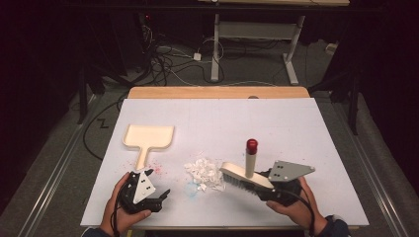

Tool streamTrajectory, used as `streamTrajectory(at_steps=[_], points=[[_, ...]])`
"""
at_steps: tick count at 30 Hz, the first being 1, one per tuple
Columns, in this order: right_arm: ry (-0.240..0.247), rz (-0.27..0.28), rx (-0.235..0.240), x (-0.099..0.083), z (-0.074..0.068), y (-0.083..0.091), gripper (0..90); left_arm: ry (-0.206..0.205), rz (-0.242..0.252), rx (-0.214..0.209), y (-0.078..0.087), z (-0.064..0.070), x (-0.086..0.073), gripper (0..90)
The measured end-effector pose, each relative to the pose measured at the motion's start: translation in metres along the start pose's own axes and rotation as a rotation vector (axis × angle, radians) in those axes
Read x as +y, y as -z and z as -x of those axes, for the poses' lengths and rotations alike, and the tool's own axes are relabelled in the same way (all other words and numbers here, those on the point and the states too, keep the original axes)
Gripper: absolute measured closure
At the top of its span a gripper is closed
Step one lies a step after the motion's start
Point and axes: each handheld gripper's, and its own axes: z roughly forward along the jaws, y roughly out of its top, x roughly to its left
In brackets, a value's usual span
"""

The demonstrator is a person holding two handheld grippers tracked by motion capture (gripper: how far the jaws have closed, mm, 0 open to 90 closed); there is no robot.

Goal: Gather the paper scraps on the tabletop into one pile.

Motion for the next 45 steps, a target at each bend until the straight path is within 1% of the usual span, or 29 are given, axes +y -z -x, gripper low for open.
streamTrajectory(at_steps=[2, 3, 4, 6, 8, 9, 13, 16, 18, 20, 21, 23, 25, 26, 27, 28, 30, 32, 34, 36, 37, 39, 40, 41, 42, 43, 45], points=[[-0.022, 0.013, -0.025, -0.001, 0.004, 0.013, 68.0, -0.003, -0.004, 0.001, 0.000, 0.000, 0.000, 16.6], [-0.023, 0.013, -0.028, -0.003, 0.007, 0.019, 68.0, -0.004, -0.004, 0.000, 0.000, 0.000, 0.000, 16.6], [-0.024, 0.006, -0.030, -0.004, 0.009, 0.022, 68.0, -0.005, -0.005, 0.001, 0.000, 0.001, 0.000, 16.6], [-0.025, -0.014, -0.053, -0.010, 0.014, 0.031, 68.0, 0.000, -0.005, 0.000, -0.001, 0.000, 0.000, 16.6], [-0.035, -0.034, -0.051, -0.015, 0.018, 0.037, 68.0, -0.001, -0.006, 0.001, -0.001, 0.000, 0.000, 16.6], [-0.030, -0.042, -0.063, -0.019, 0.020, 0.040, 67.9, -0.001, -0.006, 0.001, -0.001, 0.000, 0.000, 16.6], [-0.064, -0.068, -0.070, -0.031, 0.026, 0.049, 67.9, -0.001, -0.007, 0.004, 0.000, 0.001, 0.000, 16.8], [-0.077, -0.099, -0.037, -0.038, 0.030, 0.054, 67.6, -0.003, -0.010, 0.003, -0.001, 0.001, 0.000, 17.0], [-0.109, -0.122, 0.026, -0.041, 0.034, 0.057, 67.0, -0.005, -0.012, 0.001, -0.001, 0.001, 0.000, 17.0], [-0.118, -0.127, 0.031, -0.043, 0.036, 0.061, 66.6, -0.005, -0.010, 0.002, -0.001, 0.001, 0.000, 17.0], [-0.133, -0.138, 0.047, -0.044, 0.038, 0.062, 66.7, -0.004, -0.010, 0.001, -0.001, 0.000, 0.000, 17.0], [-0.146, -0.119, 0.072, -0.044, 0.041, 0.065, 66.5, -0.005, -0.015, -0.001, -0.001, 0.001, 0.000, 17.0], [-0.167, -0.133, 0.101, -0.044, 0.045, 0.064, 66.6, -0.011, -0.019, -0.004, -0.001, 0.001, 0.000, 17.0], [-0.163, -0.144, 0.103, -0.045, 0.047, 0.062, 66.7, -0.009, -0.018, -0.005, -0.002, 0.001, 0.000, 17.0], [-0.172, -0.147, 0.098, -0.046, 0.049, 0.060, 66.5, -0.010, -0.018, -0.006, -0.002, 0.001, 0.000, 17.0], [-0.194, -0.154, 0.091, -0.047, 0.052, 0.056, 66.4, -0.011, -0.019, -0.008, -0.002, 0.001, 0.000, 17.0], [-0.222, -0.182, 0.071, -0.051, 0.061, 0.049, 65.5, -0.013, -0.023, -0.009, -0.002, 0.001, 0.000, 17.0], [-0.253, -0.181, 0.057, -0.054, 0.070, 0.045, 65.3, -0.013, -0.025, -0.011, -0.003, 0.001, 0.000, 17.0], [-0.271, -0.189, 0.046, -0.055, 0.078, 0.043, 63.8, -0.013, -0.027, -0.015, -0.004, 0.001, 0.000, 17.0], [-0.299, -0.208, 0.067, -0.056, 0.089, 0.040, 62.0, -0.019, -0.033, -0.017, -0.005, 0.001, 0.000, 17.0], [-0.308, -0.230, 0.070, -0.056, 0.095, 0.038, 60.5, -0.021, -0.035, -0.019, -0.005, 0.002, 0.001, 17.0], [-0.311, -0.273, 0.076, -0.057, 0.107, 0.031, 57.3, -0.025, -0.037, -0.022, -0.006, 0.003, 0.001, 17.0], [-0.314, -0.296, 0.072, -0.057, 0.113, 0.028, 54.8, -0.022, -0.036, -0.023, -0.007, 0.003, 0.002, 17.0], [-0.317, -0.317, 0.056, -0.056, 0.120, 0.025, 50.6, -0.023, -0.037, -0.024, -0.007, 0.003, 0.002, 17.0], [-0.315, -0.346, 0.053, -0.057, 0.126, 0.021, 48.8, -0.024, -0.040, -0.026, -0.008, 0.003, 0.002, 17.0], [-0.315, -0.362, 0.060, -0.057, 0.132, 0.018, 45.4, -0.023, -0.040, -0.027, -0.009, 0.003, 0.001, 17.0], [-0.303, -0.370, 0.053, -0.057, 0.141, 0.013, 39.6, -0.027, -0.049, -0.031, -0.010, 0.003, 0.001, 17.0]])
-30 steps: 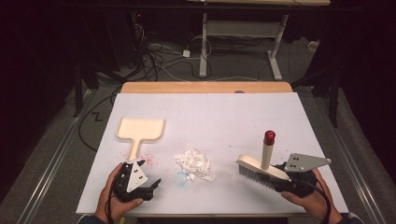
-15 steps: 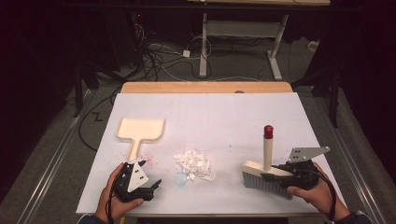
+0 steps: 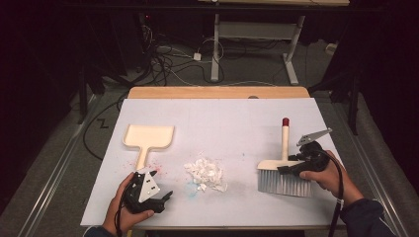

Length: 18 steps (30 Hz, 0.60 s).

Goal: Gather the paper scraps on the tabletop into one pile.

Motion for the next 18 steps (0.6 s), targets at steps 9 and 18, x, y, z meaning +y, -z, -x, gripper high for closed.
streamTrajectory(at_steps=[9, 18], points=[[0.071, 0.051, -0.249, 0.017, 0.008, 0.015, 34.3, -0.001, 0.004, -0.003, 0.000, 0.001, 0.001, 17.0], [0.172, 0.363, -0.410, -0.009, -0.046, 0.030, 27.0, 0.002, 0.009, 0.011, 0.003, 0.000, -0.001, 17.0]])
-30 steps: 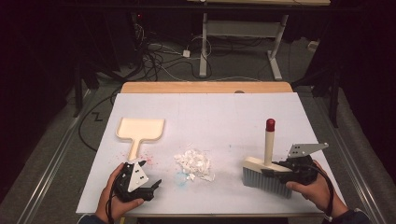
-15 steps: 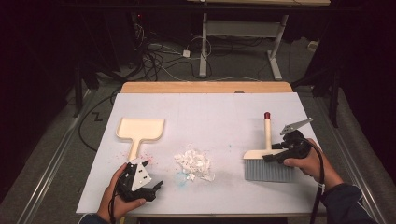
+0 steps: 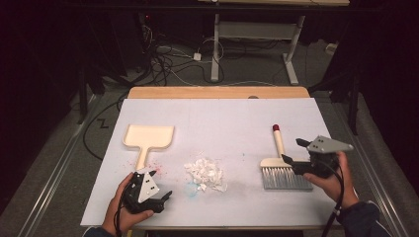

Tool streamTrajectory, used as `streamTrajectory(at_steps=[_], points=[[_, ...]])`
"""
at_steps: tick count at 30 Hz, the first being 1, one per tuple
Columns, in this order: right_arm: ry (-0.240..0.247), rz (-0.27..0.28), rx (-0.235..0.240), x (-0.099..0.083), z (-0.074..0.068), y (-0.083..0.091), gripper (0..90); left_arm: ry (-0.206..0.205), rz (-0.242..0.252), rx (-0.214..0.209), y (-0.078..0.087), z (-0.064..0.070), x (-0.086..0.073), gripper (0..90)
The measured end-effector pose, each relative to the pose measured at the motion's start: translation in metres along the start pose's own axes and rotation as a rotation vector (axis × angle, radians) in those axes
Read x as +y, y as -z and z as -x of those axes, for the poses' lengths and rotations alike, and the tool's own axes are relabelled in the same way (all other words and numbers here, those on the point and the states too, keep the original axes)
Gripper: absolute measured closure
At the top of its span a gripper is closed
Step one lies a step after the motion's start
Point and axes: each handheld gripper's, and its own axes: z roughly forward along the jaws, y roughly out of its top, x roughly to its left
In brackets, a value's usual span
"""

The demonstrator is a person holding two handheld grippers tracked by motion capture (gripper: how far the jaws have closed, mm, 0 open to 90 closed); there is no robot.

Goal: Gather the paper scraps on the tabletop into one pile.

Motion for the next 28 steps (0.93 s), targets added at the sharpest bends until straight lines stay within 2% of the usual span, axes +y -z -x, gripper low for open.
streamTrajectory(at_steps=[3, 4, 7, 10, 18, 22, 28], points=[[-0.018, 0.057, -0.024, -0.010, -0.019, 0.015, 26.4, -0.009, 0.005, 0.002, 0.002, 0.002, 0.000, 17.0], [0.002, 0.059, -0.041, -0.014, -0.026, 0.018, 25.8, -0.015, 0.002, 0.005, 0.002, 0.003, 0.000, 17.0], [-0.016, 0.081, -0.048, -0.026, -0.039, 0.026, 24.9, -0.022, 0.006, 0.003, 0.002, 0.003, 0.001, 17.0], [0.014, 0.083, -0.082, -0.036, -0.048, 0.029, 24.7, -0.022, 0.005, -0.001, 0.001, 0.003, 0.001, 17.0], [0.027, 0.078, -0.124, -0.044, -0.042, 0.025, 24.8, -0.033, -0.014, -0.004, -0.004, 0.004, 0.002, 17.0], [-0.001, 0.083, -0.126, -0.046, -0.036, 0.025, 25.4, -0.029, -0.015, -0.002, -0.004, 0.004, 0.002, 17.0], [0.004, 0.099, -0.137, -0.046, -0.032, 0.026, 25.3, -0.025, -0.022, 0.003, -0.005, 0.003, 0.001, 17.0]])
